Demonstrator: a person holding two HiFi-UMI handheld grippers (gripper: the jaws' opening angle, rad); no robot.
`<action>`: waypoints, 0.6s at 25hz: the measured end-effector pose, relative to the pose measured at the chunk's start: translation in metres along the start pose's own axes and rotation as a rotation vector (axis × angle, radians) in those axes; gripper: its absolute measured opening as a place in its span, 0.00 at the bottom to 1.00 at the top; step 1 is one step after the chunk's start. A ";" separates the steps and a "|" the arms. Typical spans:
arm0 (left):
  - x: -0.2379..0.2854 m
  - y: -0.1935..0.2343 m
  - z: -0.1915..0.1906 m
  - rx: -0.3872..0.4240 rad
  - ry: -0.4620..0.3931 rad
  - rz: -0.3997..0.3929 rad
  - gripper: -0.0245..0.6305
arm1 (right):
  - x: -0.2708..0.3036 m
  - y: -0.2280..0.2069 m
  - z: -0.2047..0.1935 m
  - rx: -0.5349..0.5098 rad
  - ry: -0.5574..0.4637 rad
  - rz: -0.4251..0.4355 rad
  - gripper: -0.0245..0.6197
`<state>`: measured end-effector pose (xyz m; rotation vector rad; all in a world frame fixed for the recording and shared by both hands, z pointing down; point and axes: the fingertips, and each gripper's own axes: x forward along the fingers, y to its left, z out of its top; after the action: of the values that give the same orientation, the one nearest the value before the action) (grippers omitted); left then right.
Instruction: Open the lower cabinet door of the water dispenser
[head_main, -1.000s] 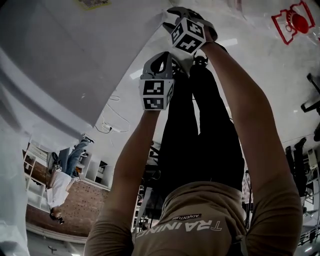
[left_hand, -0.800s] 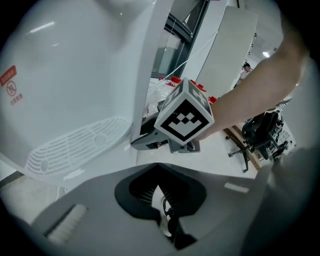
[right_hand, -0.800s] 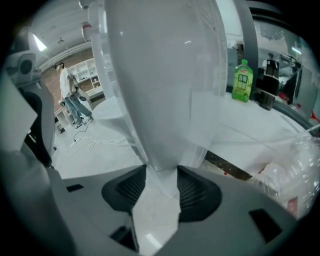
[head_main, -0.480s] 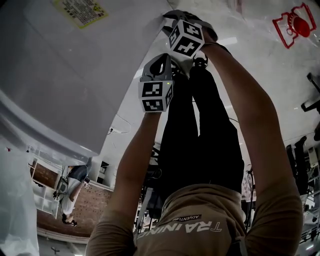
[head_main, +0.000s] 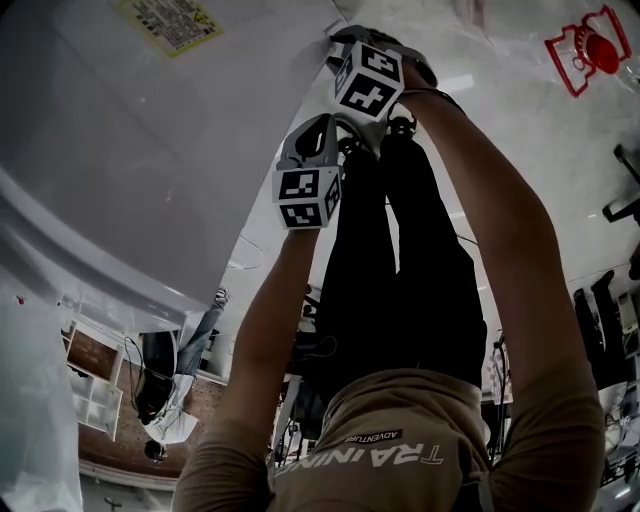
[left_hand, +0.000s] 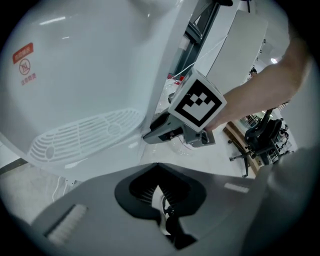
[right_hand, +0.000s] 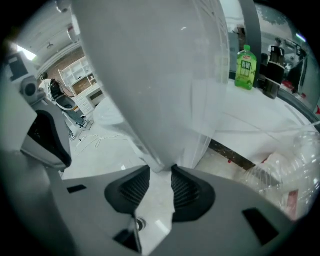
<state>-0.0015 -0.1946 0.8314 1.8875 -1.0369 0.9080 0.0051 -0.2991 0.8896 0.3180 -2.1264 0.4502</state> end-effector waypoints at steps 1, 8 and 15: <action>-0.001 0.001 -0.001 -0.006 -0.001 0.001 0.04 | -0.001 0.006 -0.004 -0.008 0.009 0.007 0.24; -0.011 0.006 -0.007 -0.050 0.006 0.018 0.04 | -0.008 0.055 -0.031 0.057 0.009 0.038 0.24; -0.031 0.015 -0.022 -0.074 0.016 0.046 0.04 | -0.019 0.087 -0.041 -0.134 0.092 0.023 0.26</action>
<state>-0.0320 -0.1705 0.8192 1.7991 -1.0932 0.8973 0.0122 -0.2016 0.8780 0.1929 -2.0605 0.3277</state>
